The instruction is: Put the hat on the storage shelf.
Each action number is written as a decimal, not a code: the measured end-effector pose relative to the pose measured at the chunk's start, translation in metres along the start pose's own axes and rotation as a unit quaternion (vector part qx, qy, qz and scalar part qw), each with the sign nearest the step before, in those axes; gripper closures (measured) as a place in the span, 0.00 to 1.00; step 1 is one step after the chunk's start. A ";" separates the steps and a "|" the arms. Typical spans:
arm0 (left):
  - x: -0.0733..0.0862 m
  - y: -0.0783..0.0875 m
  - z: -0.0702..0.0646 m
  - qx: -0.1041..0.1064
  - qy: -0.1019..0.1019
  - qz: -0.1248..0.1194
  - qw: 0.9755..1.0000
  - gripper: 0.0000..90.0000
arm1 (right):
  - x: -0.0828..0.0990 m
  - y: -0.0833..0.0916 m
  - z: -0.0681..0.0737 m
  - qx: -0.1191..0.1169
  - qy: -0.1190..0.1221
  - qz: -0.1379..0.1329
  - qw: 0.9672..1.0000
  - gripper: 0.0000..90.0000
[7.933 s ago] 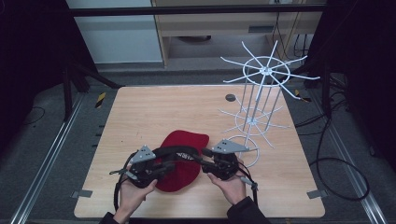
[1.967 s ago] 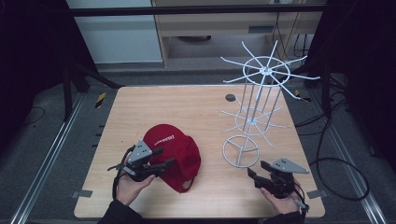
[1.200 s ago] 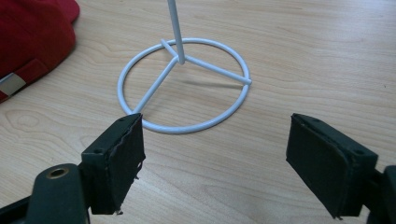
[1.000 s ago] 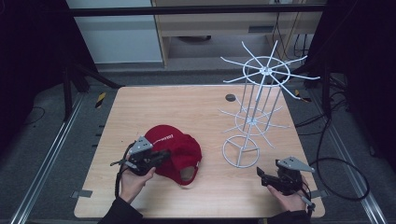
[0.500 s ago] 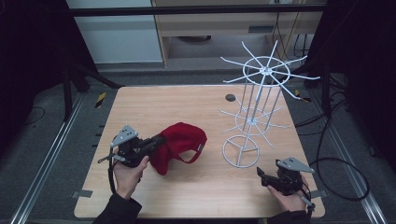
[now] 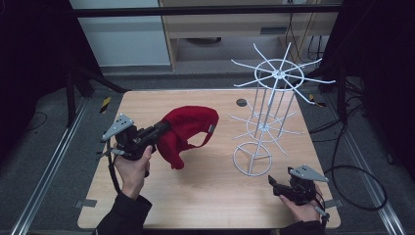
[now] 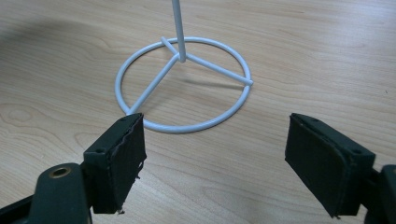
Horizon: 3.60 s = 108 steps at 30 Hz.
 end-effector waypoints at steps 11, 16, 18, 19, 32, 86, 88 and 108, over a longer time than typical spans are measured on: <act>-0.047 0.000 -0.010 0.001 0.015 -0.053 0.998 0.92 | 0.001 -0.002 0.000 0.003 0.008 0.000 1.000 0.22; -0.065 -0.001 -0.020 0.008 0.016 -0.072 0.997 0.92 | 0.001 -0.002 0.001 0.001 0.006 0.001 1.000 0.22; -0.072 -0.002 -0.023 0.008 0.014 -0.078 0.997 0.92 | 0.001 -0.002 0.001 0.001 0.005 0.002 1.000 0.22; -0.076 -0.002 -0.025 0.008 0.013 -0.082 0.997 0.92 | 0.001 -0.002 0.001 0.001 0.005 0.002 1.000 0.22; -0.132 -0.002 -0.039 0.011 0.012 -0.129 0.991 0.92 | 0.001 -0.003 0.001 -0.002 0.004 0.002 1.000 0.22; -0.112 -0.080 -0.047 -0.015 0.012 -0.051 0.999 0.89 | 0.004 -0.007 0.005 -0.008 0.021 0.014 1.000 0.22; -0.109 -0.081 -0.046 -0.015 0.010 -0.046 0.999 0.89 | 0.004 -0.007 0.005 -0.008 0.021 0.014 1.000 0.22; -0.075 -0.057 -0.052 -0.017 -0.075 -0.028 0.997 0.68 | 0.004 -0.007 0.005 -0.005 0.027 0.014 1.000 0.22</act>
Point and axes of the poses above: each handheld gripper's, and its own axes: y roughly backward along the jaws, x roughly out of its underside, z roughly to its left, the point moved 8 cm from there along -y, roughly forward along the jaws, and after that the axes turned 2 degrees about z, right-handed, at the moved point
